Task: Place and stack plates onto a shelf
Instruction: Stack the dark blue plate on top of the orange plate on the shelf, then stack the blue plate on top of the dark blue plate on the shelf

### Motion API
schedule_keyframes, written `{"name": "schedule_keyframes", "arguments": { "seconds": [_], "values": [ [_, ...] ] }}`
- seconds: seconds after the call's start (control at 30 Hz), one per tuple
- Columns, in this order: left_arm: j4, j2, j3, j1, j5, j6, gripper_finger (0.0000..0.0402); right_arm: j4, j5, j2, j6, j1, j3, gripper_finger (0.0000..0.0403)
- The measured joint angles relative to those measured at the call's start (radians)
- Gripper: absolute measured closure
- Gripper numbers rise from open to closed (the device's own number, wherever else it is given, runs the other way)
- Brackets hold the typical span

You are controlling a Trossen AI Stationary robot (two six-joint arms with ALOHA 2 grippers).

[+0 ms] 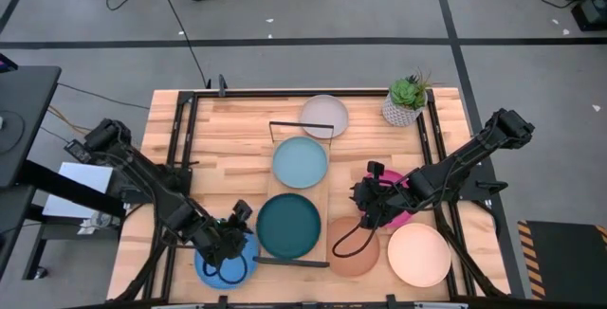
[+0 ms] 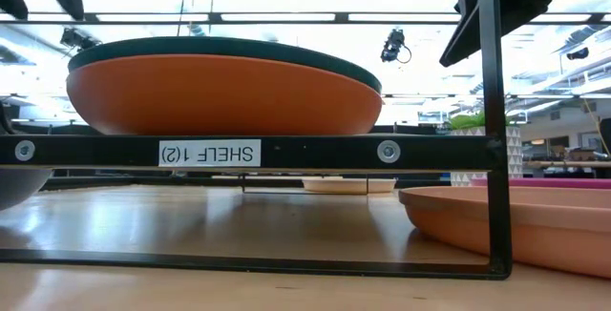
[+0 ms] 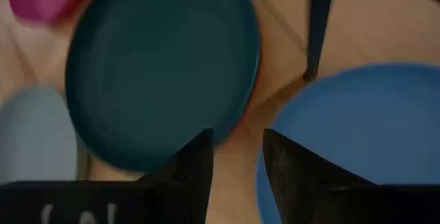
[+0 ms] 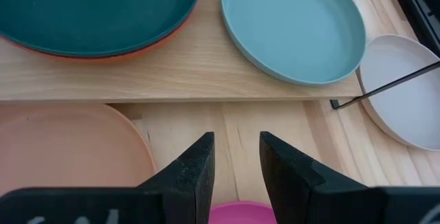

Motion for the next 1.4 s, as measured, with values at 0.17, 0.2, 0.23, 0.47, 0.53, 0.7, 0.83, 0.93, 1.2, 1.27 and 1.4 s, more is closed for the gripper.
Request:
{"name": "schedule_keyframes", "arguments": {
  "seconds": [0.17, 0.2, 0.23, 0.47, 0.53, 0.7, 0.83, 0.93, 1.2, 1.27, 1.4],
  "values": [
    [-0.016, -0.052, -0.122, -0.013, 0.046, -0.24, 0.0282, -0.004, 0.0, 0.0, -0.011, 0.0, 0.0, 0.0281],
    [-0.023, -0.06, -0.149, -0.016, 0.046, -0.307, 0.0284, -0.004, 0.0, 0.0, -0.014, 0.0, 0.0, 0.0281],
    [-0.024, -0.062, -0.174, -0.017, 0.046, -0.38, 0.0286, -0.004, 0.0, 0.0, -0.016, 0.0, 0.0, 0.0281],
    [-0.128, -0.065, -0.243, 0.025, 0.117, -0.868, 0.0297, 0.003, 0.001, 0.0, -0.017, 0.0, 0.0, 0.0281],
    [-0.171, -0.064, -0.249, 0.054, 0.162, -0.946, 0.0298, 0.015, 0.001, 0.0, -0.018, 0.0, 0.0, 0.0281],
    [-0.174, -0.064, -0.249, 0.091, 0.269, -0.96, 0.0292, 0.048, 0.002, 0.0, -0.069, -0.017, 0.0, 0.0281],
    [-0.177, -0.064, -0.249, 0.092, 0.306, -0.943, 0.0292, 0.062, -0.001, 0.0, -0.088, -0.036, 0.0, 0.0281],
    [-0.177, -0.064, -0.249, 0.092, 0.308, -0.946, 0.0292, 0.062, -0.014, 0.0, -0.089, -0.039, 0.0, 0.0281],
    [-0.162, -0.064, -0.25, 0.077, 0.284, -0.968, 0.0292, 0.062, -0.021, 0.0, -0.089, -0.039, 0.0, 0.0281],
    [-0.108, -0.064, -0.276, 0.076, 0.282, -0.97, 0.0292, 0.062, -0.023, 0.0, -0.089, -0.039, 0.0, 0.0281],
    [-0.002, -0.064, -0.363, 0.079, 0.33, -0.981, 0.0292, 0.062, -0.023, 0.0, -0.096, -0.039, 0.0, 0.0281]
  ]
}}
